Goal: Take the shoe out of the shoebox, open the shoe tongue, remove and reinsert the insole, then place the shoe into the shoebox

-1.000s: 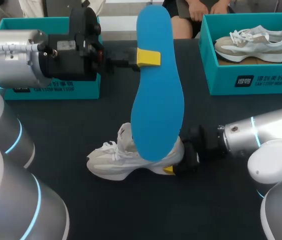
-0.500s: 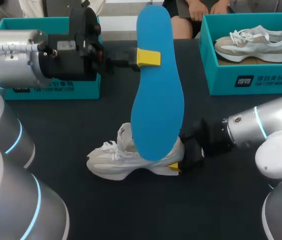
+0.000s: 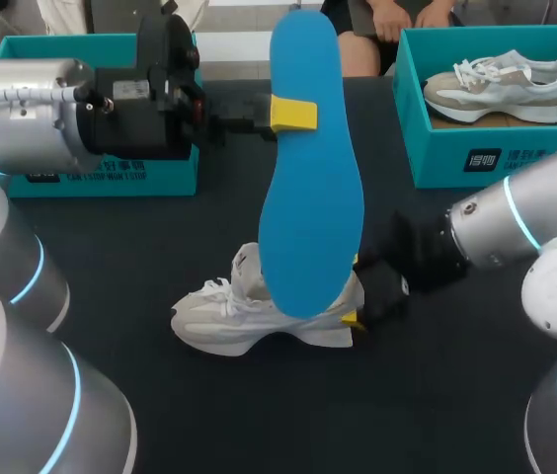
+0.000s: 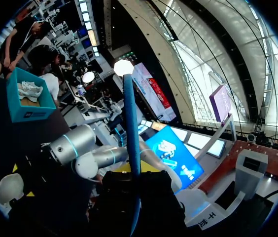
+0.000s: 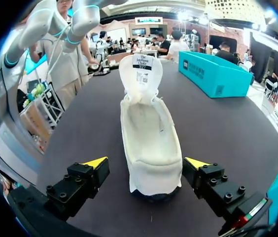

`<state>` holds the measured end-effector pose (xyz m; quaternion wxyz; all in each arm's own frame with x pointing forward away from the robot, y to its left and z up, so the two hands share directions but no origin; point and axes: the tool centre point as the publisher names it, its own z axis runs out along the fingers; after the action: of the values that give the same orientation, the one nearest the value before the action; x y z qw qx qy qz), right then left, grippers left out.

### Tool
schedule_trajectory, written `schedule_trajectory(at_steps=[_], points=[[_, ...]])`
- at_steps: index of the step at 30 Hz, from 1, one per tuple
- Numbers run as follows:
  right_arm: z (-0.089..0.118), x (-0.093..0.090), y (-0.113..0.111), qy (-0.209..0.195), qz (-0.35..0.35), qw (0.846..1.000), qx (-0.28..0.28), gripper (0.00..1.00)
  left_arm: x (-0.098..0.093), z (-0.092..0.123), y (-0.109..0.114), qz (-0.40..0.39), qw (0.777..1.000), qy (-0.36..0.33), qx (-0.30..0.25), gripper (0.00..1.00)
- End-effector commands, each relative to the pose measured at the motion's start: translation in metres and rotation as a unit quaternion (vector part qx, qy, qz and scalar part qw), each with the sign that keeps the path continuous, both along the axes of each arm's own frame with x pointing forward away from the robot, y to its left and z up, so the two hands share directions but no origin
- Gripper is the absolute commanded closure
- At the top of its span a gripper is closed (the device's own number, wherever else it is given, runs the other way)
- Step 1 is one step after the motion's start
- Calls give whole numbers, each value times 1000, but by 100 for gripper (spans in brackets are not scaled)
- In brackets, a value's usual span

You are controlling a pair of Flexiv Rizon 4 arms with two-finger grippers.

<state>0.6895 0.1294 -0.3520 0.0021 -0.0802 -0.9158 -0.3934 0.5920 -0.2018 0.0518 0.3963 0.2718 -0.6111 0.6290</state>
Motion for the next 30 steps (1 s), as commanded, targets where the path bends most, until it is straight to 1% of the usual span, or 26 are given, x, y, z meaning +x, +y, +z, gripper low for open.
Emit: schedule_trajectory(at_steps=[1, 4, 16, 17, 21, 24, 27, 30], points=[[15, -6, 7, -6, -17, 991, -134, 0, -1, -1, 0, 1, 1000, 0, 0, 100], [22, -8, 12, 1, -40, 982, -184, 0, -1, -1, 0, 1, 1000, 0, 0, 100], [22, -8, 12, 1, -40, 982, -184, 0, -1, -1, 0, 1, 1000, 0, 0, 100], [23, -9, 13, -12, -41, 983, -178, 0, -1, -1, 0, 1, 1000, 0, 0, 100], [37, -11, 15, -27, -47, 977, -205, 0, -1, -1, 0, 1, 1000, 0, 0, 100], [47, -9, 17, -36, -31, 973, -225, 0, -1, -1, 0, 1, 1000, 0, 0, 100], [53, -4, 20, -33, -2, 970, -242, 0, -1, -1, 0, 1, 1000, 0, 0, 100], [53, 1, 22, -31, 8, 971, -238, 0, -1, -1, 0, 1, 1000, 0, 0, 100]])
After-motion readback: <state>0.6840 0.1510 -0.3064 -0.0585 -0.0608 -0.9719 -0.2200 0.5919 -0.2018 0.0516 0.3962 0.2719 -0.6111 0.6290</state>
